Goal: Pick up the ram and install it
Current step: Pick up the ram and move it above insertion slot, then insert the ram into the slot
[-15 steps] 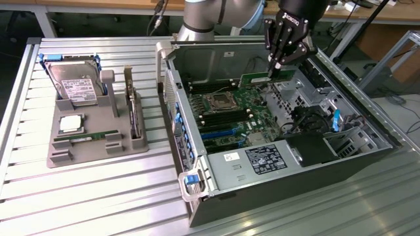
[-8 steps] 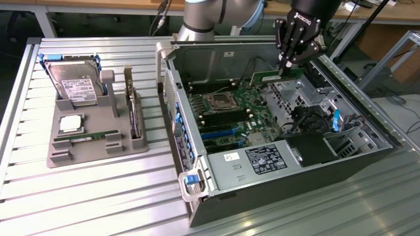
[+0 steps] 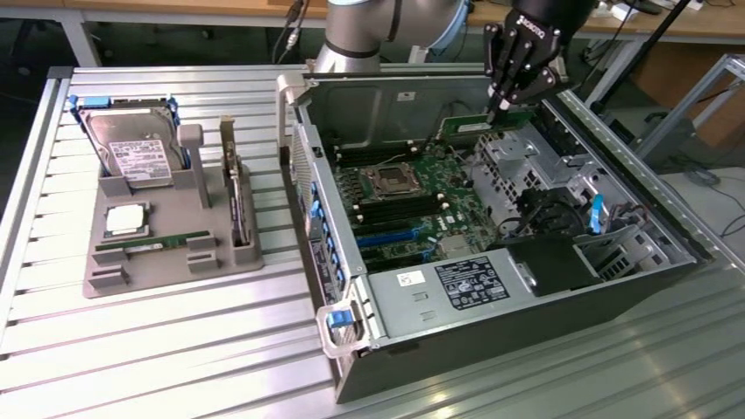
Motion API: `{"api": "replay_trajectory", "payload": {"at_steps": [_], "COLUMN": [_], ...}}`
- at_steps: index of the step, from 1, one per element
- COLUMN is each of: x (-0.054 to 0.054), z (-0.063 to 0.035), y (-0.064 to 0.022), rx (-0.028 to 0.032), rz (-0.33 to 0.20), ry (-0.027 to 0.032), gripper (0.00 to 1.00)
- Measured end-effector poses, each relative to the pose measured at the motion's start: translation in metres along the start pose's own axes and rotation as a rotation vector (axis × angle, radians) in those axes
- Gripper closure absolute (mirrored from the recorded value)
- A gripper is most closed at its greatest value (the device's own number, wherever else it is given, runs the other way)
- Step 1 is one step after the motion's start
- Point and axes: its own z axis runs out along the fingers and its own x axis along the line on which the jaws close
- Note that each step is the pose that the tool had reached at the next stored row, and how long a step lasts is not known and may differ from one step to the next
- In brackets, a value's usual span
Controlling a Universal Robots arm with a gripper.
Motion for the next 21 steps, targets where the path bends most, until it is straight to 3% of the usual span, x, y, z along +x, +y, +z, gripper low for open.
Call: {"api": "replay_trajectory", "payload": {"at_steps": [2, 4, 5, 6, 16, 21], "x": [0.004, 0.008, 0.011, 0.012, 0.012, 0.012], "z": [0.0002, 0.0003, 0.0005, 0.0006, 0.0007, 0.0028], "y": [0.0002, 0.0004, 0.0005, 0.0006, 0.0006, 0.0063], "rx": [0.0020, 0.0034, 0.0045, 0.0050, 0.0049, 0.0049], "rz": [-0.002, -0.003, -0.004, -0.004, -0.005, -0.004], "ry": [-0.0386, -0.0679, -0.0905, -0.0996, -0.0995, -0.0996], "gripper": [0.87, 0.87, 0.87, 0.87, 0.87, 0.87]}}
